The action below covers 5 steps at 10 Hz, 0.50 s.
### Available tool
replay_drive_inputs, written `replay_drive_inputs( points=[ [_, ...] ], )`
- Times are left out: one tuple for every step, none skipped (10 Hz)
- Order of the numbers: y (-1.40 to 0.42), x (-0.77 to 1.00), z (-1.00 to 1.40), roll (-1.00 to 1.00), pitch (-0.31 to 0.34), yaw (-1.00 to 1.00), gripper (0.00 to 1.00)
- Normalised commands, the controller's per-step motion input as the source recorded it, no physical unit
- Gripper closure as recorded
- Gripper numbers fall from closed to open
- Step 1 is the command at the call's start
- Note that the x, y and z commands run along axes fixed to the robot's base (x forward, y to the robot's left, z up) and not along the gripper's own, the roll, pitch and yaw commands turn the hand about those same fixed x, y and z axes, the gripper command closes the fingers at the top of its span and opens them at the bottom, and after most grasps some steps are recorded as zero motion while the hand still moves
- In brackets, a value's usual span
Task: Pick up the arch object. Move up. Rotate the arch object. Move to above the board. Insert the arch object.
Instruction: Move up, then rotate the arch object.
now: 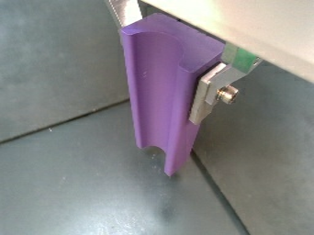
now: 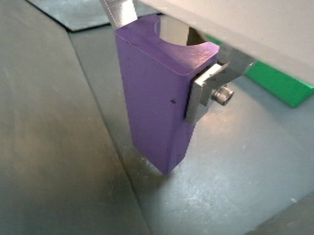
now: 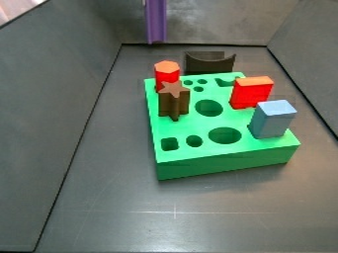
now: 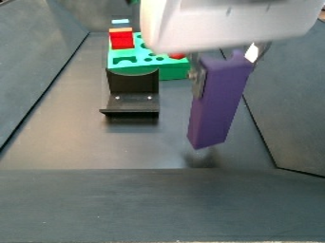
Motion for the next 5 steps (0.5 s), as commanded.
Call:
replay_drive_inputs(
  points=[
    [0.0,-0.02,0.28,0.05,0.079,0.0,1.0],
    [0.0,-0.01,0.18,0.06,0.086,0.01,1.0],
    [-1.0,-0.05,0.4,0.0,0.0,0.0,1.0],
    [-1.0,-0.05,0.41,0.01,-0.007,0.01,1.0],
    [-1.0,-0.07,0.4,0.05,-0.017,0.01,1.0]
  ],
)
